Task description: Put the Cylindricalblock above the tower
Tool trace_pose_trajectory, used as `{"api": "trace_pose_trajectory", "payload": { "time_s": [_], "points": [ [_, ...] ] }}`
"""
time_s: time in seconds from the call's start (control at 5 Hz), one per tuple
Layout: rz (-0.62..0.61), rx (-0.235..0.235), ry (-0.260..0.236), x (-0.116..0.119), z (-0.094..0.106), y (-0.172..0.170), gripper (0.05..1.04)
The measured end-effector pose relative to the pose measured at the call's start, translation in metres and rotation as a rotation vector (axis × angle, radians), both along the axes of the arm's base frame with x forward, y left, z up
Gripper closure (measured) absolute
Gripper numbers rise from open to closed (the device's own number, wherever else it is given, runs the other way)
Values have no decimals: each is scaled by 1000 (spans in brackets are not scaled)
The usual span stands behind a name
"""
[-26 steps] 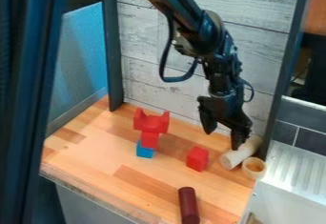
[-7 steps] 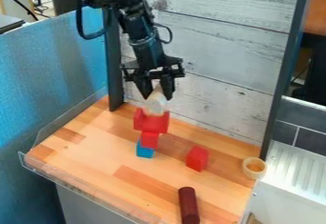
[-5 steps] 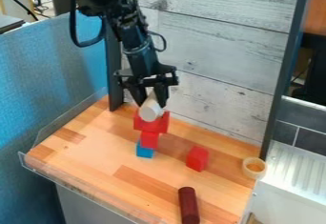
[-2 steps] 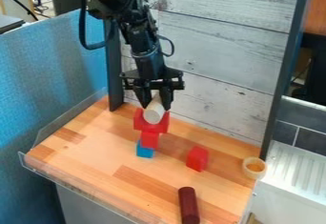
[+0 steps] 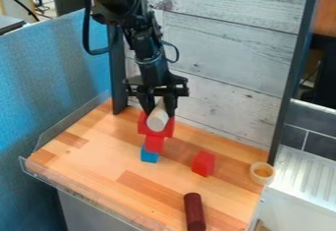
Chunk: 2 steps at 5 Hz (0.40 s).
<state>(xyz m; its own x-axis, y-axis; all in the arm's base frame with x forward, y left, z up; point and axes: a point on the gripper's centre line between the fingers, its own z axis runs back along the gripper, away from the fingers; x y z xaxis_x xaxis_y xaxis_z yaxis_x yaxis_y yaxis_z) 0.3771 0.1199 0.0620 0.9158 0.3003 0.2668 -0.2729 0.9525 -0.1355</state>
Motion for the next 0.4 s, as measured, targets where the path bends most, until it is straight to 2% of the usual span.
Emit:
{"api": "trace_pose_trajectory", "payload": {
  "time_s": [0.4],
  "points": [
    [41,28,12,0,-9,6,563]
  ]
}}
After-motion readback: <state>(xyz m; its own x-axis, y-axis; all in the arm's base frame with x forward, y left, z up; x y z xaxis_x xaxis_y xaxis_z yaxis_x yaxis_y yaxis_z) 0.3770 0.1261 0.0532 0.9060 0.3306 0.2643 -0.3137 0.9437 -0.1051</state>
